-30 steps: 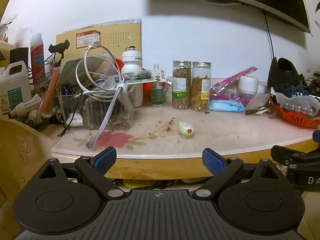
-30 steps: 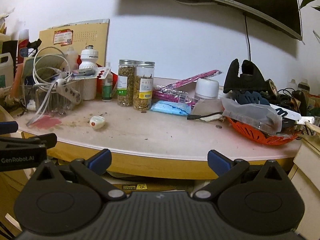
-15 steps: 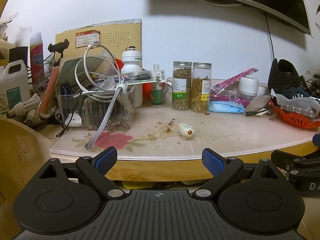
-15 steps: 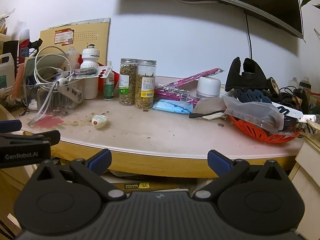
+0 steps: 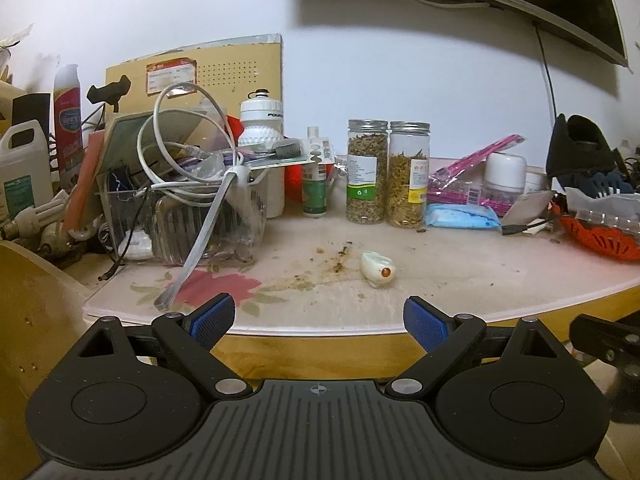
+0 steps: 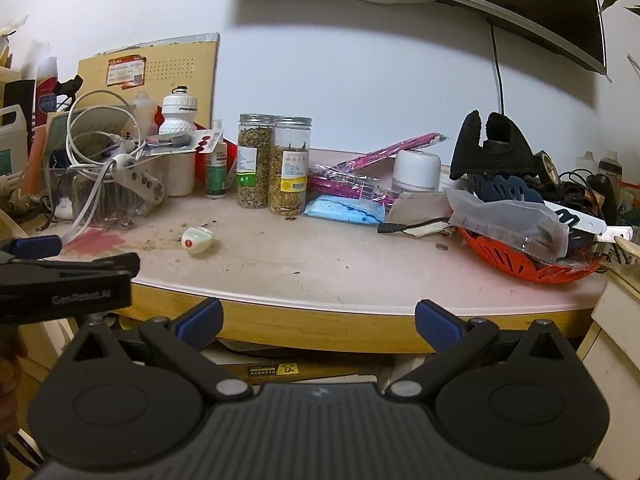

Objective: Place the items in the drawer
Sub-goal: 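Raise the left tool toward the white egg-shaped object on the counter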

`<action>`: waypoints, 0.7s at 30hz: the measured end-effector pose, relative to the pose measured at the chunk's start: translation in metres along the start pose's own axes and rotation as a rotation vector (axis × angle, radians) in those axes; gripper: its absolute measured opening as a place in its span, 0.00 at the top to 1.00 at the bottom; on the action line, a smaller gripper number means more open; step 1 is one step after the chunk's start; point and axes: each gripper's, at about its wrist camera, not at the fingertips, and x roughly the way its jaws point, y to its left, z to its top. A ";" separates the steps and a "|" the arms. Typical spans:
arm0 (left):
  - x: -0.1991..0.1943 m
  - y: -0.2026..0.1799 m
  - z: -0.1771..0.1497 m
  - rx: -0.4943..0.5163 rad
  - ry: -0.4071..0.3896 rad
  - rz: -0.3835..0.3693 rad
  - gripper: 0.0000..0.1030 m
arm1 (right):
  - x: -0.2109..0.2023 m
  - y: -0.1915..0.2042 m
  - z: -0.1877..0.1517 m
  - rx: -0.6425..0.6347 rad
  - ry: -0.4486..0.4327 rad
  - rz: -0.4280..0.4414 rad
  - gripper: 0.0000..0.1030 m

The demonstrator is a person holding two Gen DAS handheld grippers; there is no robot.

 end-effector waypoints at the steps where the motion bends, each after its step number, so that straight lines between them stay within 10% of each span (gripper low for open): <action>1: 0.002 0.000 0.000 0.000 0.000 0.000 0.09 | 0.000 0.000 0.000 0.000 0.000 0.000 0.01; 21: 0.048 -0.014 0.003 0.032 -0.007 -0.019 0.09 | 0.003 -0.001 0.001 0.011 0.000 0.011 0.01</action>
